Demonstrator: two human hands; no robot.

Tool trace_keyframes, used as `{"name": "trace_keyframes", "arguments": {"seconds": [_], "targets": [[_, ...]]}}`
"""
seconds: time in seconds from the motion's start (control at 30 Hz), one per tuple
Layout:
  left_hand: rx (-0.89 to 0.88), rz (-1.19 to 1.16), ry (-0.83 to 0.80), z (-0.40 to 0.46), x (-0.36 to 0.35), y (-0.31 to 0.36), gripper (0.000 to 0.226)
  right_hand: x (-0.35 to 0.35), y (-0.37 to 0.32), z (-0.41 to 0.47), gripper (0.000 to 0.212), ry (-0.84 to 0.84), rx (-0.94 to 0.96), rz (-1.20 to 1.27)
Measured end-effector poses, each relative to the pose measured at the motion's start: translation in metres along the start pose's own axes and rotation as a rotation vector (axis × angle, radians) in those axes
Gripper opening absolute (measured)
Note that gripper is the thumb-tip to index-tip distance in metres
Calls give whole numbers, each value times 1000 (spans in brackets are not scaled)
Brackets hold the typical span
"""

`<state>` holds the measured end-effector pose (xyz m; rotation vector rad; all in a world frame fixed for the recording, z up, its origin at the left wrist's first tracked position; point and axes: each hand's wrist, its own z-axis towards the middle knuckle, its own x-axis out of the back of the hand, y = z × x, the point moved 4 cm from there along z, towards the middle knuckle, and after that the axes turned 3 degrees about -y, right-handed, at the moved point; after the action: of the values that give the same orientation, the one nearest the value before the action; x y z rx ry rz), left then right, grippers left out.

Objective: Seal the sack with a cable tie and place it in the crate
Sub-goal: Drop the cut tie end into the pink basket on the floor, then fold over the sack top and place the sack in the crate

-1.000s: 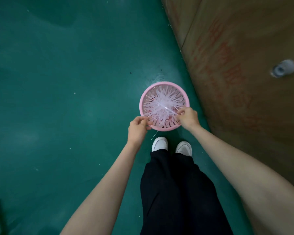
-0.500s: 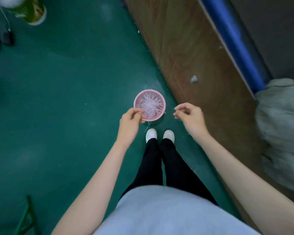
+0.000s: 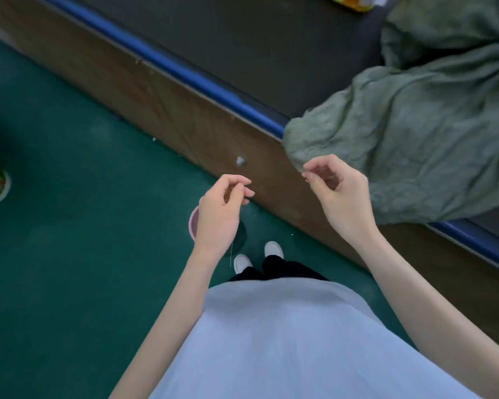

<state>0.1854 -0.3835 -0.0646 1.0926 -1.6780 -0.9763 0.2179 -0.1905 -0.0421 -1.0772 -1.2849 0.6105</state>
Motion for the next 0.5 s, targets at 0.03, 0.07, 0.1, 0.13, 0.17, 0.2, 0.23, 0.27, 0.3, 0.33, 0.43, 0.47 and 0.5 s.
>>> {"name": "trace_keyframes", "arguments": {"seconds": [0.03,0.07,0.1,0.13,0.17,0.2,0.23,0.27,0.3,0.33,0.43,0.47,0.5], "targets": [[-34,18,-42,4,-9,10,17,13,0,-2,13,49,16,-22],[-64,35,-80,7,-17,18,17,24,1,-3,13,91,29,-44],[-94,54,-117,10,-28,28,17,37,2,-4,13,136,39,-62],[-130,76,-156,13,-40,37,16,51,5,-5,14,185,47,-80],[-161,99,-189,16,-52,46,15,63,8,-5,14,231,55,-97],[-194,122,-213,17,-63,53,14,74,11,-6,15,270,59,-121],[-226,146,-234,21,-78,62,12,88,15,-5,15,313,57,-142],[-256,163,-245,24,-90,68,12,100,19,-5,16,348,58,-162],[-290,179,-254,28,-107,77,13,115,24,-4,17,386,58,-181],[-323,196,-254,32,-120,83,15,127,29,-3,18,410,49,-199],[-397,235,-205,48,-164,107,21,170,47,0,20,460,16,-243],[-408,263,-179,53,-170,112,25,178,51,2,22,469,12,-261],[-420,298,-166,59,-187,119,31,196,59,5,24,488,3,-287]]}}
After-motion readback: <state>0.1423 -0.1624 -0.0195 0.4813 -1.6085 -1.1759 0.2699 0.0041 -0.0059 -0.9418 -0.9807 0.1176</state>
